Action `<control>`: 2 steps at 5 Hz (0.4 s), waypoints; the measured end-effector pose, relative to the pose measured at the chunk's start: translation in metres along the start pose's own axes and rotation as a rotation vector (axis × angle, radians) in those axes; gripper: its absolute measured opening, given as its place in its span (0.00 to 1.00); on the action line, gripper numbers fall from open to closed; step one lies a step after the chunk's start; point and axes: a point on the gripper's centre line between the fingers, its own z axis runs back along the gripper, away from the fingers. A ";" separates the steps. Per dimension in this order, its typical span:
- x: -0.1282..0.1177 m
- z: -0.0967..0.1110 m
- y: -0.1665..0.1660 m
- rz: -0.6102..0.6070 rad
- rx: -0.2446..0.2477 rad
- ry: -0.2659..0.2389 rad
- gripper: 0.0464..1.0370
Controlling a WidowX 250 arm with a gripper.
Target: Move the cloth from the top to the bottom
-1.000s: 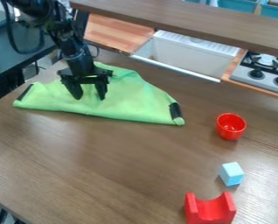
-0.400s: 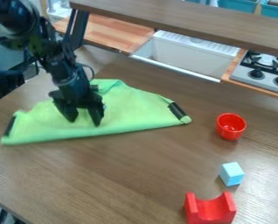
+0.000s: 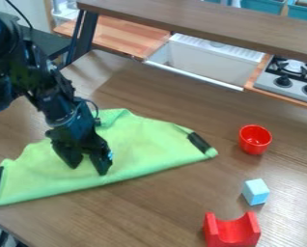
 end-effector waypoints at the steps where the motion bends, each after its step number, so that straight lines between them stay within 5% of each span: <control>1: -0.013 0.002 -0.004 -0.021 -0.006 0.008 0.96; 2: -0.005 0.001 0.000 -0.021 0.008 -0.008 0.96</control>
